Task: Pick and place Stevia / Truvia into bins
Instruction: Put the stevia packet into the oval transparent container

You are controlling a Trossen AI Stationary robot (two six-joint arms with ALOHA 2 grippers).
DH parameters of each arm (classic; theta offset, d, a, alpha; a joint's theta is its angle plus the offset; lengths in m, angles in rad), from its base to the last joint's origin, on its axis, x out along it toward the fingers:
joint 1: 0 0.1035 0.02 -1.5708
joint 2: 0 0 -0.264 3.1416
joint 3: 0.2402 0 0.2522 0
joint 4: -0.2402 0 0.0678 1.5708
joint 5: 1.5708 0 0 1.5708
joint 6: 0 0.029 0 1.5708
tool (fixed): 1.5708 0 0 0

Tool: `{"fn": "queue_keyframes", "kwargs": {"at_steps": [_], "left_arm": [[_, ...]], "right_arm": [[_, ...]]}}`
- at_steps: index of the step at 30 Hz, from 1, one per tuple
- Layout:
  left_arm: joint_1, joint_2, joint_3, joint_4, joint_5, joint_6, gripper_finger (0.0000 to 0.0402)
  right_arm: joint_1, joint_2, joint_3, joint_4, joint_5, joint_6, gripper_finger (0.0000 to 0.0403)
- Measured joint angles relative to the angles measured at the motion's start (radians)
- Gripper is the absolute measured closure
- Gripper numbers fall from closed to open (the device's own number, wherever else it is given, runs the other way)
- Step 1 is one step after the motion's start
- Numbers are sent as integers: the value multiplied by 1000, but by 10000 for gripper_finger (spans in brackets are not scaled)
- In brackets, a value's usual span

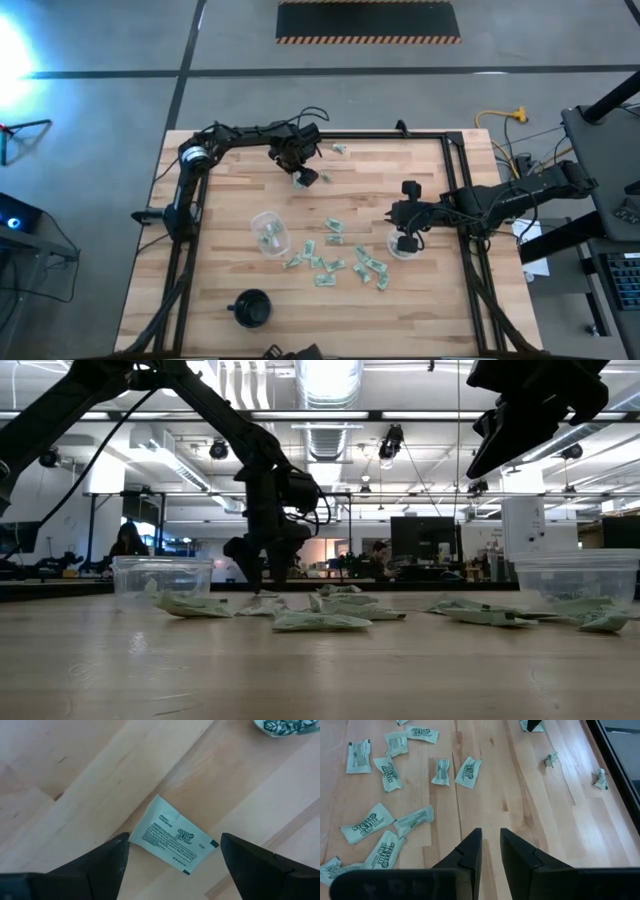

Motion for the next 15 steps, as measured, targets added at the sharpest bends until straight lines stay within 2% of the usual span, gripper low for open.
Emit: {"fn": "queue_keyframes", "kwargs": {"at_steps": [8, 15], "left_arm": [[-1, 0, 0, 0, -12, -6, 164], [-2, -2, -17, 7, -21, -3, 171]], "right_arm": [[0, 0, 0, 1, 0, 0, 344], [0, 0, 0, 1, 0, 0, 344]]}}
